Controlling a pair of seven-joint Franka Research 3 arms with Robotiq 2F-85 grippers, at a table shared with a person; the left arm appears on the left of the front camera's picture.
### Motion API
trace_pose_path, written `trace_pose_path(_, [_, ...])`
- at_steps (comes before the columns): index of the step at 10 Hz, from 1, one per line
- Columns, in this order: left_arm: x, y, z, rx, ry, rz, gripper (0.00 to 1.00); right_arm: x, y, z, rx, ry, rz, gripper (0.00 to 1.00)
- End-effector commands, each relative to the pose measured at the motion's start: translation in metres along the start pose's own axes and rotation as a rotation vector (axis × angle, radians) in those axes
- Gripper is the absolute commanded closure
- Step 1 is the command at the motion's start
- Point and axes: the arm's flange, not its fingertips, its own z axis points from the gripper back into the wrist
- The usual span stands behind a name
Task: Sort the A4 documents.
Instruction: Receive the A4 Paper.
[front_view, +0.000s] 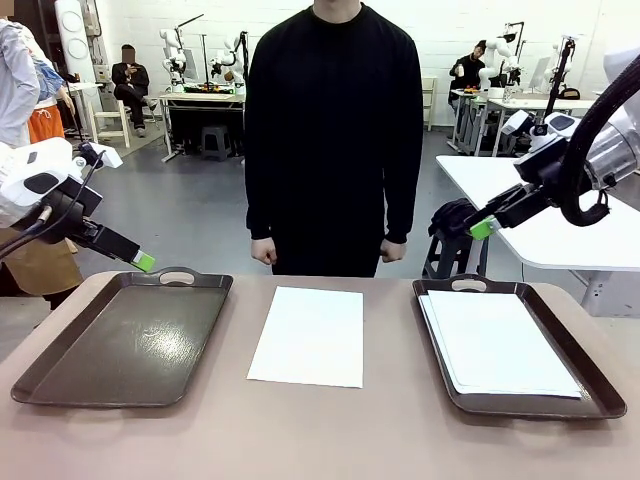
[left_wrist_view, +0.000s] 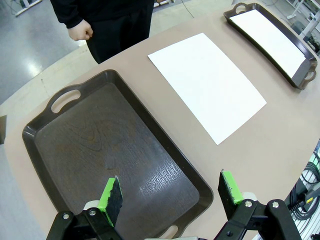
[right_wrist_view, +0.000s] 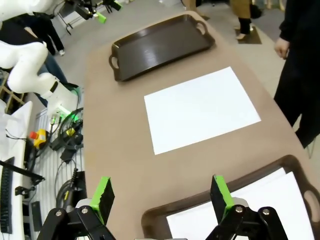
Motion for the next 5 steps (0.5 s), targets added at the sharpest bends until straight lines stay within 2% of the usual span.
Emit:
trace_pose_path(1, [-0.0008, 0.0023, -0.0006, -0.009, -0.004, 0.002, 0.0, -0.0051, -0.0089, 0.0031, 0.002, 0.003, -0.077, 0.0])
trace_pose_path(5, [-0.0008, 0.0023, -0.0006, -0.009, -0.004, 0.002, 0.0, -0.0136, -0.0105, 0.0066, -0.016, 0.0, -0.119, 0.0])
